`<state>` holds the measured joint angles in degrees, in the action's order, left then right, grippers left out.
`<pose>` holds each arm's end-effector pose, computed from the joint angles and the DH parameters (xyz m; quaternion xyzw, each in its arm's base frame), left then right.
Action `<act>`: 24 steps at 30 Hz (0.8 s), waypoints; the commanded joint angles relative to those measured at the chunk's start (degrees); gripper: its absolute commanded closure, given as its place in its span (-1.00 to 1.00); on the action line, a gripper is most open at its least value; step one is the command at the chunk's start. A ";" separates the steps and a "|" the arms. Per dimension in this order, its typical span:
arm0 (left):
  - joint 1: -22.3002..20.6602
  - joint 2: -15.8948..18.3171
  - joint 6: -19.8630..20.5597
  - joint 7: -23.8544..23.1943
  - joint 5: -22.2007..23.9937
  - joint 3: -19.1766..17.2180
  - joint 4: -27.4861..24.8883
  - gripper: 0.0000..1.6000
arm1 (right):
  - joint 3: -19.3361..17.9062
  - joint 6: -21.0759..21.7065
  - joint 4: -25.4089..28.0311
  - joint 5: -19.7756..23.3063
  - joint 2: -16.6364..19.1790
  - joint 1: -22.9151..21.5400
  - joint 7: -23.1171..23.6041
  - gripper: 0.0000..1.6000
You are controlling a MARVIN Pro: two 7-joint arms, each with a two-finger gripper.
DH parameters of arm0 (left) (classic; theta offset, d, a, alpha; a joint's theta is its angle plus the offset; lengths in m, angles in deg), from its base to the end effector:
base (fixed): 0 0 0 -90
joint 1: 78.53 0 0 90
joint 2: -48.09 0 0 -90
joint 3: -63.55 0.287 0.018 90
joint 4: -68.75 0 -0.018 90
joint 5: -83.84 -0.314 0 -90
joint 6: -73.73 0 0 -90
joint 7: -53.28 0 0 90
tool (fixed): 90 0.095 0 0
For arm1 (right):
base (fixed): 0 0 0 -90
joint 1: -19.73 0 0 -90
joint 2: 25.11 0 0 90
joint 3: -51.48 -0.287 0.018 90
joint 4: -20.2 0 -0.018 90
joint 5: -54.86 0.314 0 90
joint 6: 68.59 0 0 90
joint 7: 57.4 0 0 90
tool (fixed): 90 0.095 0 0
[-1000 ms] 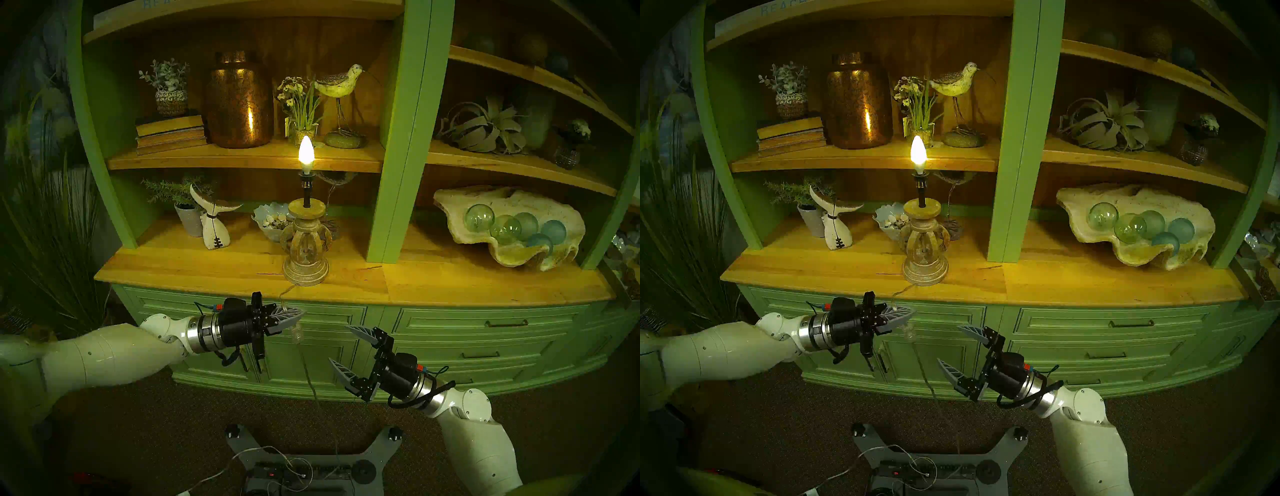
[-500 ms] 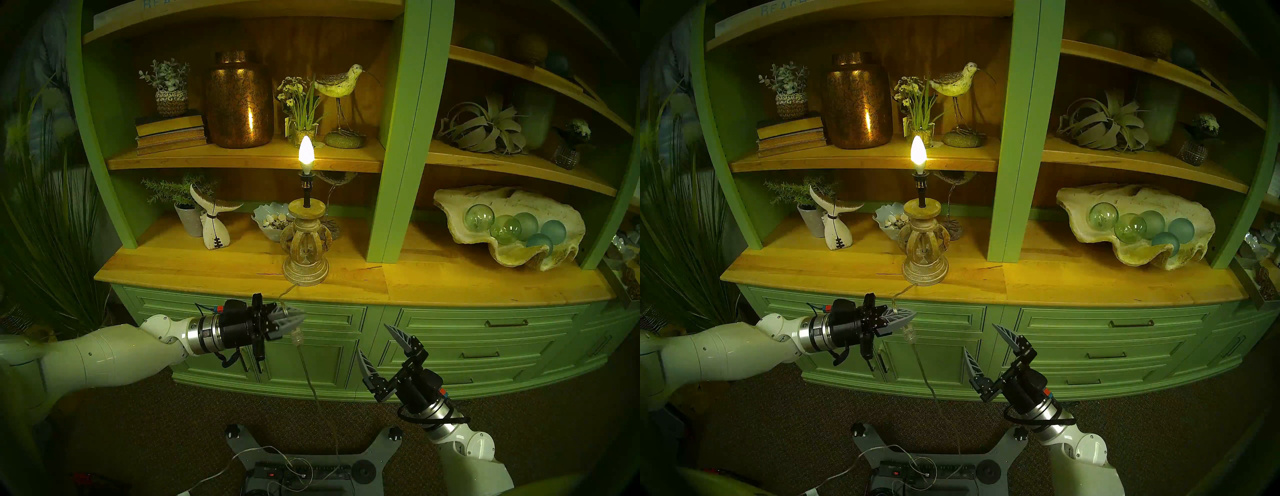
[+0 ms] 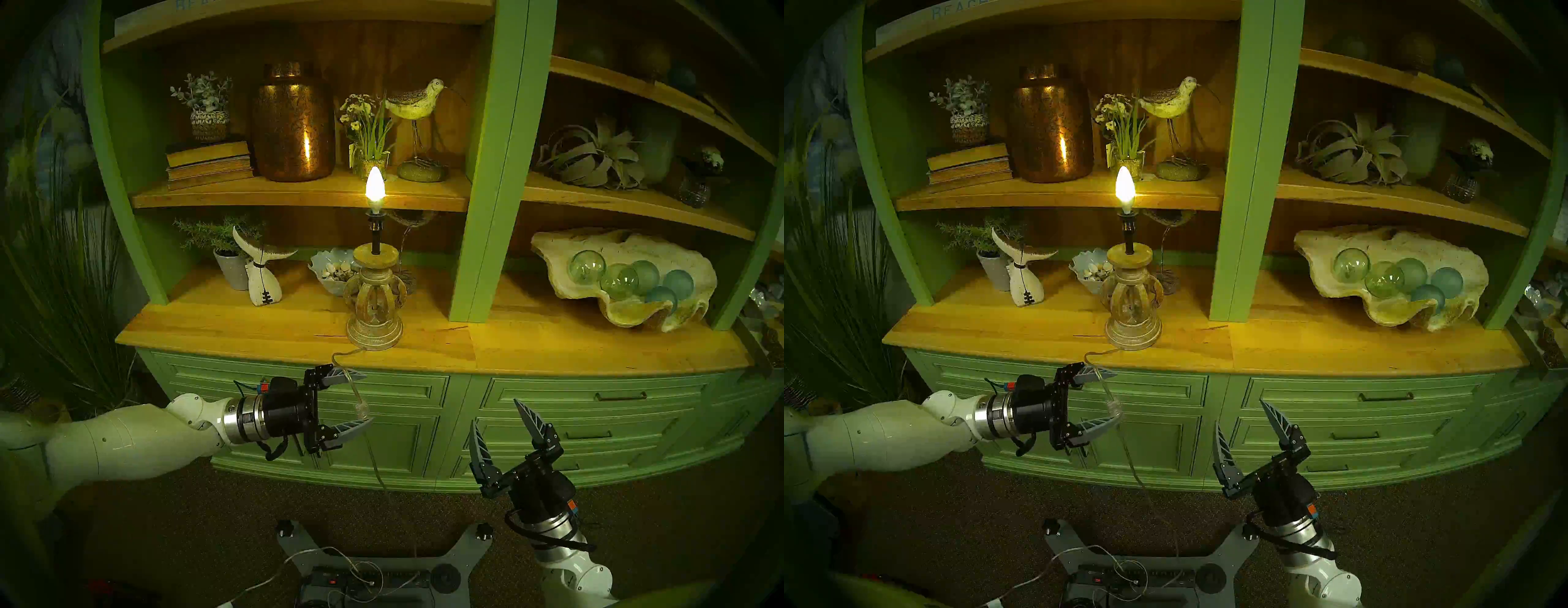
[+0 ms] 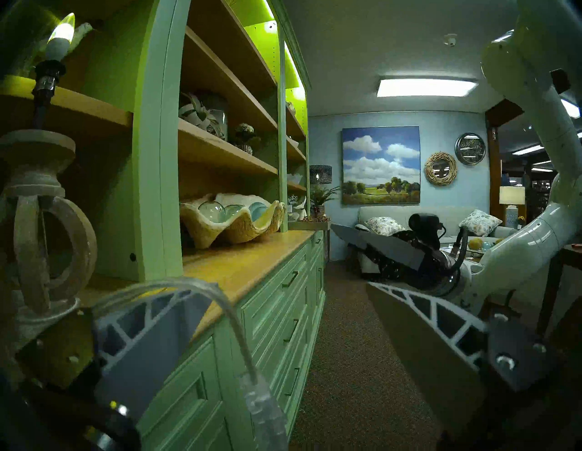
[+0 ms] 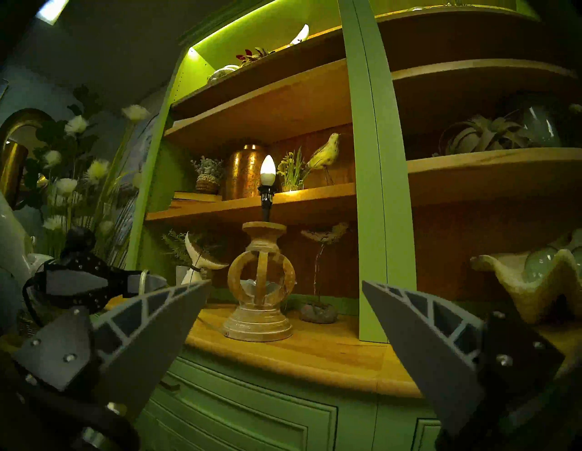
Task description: Grab cable and switch light on
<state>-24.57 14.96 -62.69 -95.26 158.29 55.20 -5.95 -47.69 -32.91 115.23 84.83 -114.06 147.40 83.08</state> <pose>0.3348 0.0607 -0.3465 0.5185 -0.4265 0.5764 0.4659 0.1674 -0.0226 -0.3757 -0.5050 -0.1255 -0.8386 0.1612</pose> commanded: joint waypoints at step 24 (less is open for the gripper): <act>7.50 7.48 -6.28 6.30 9.32 -0.80 3.86 -1.00 | -0.43 -0.67 14.90 -10.59 -8.42 6.58 3.25 -1.00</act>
<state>-16.25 21.27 -66.80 -90.59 166.06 56.25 0.04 -46.64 -33.27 128.61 76.67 -119.78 152.26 82.73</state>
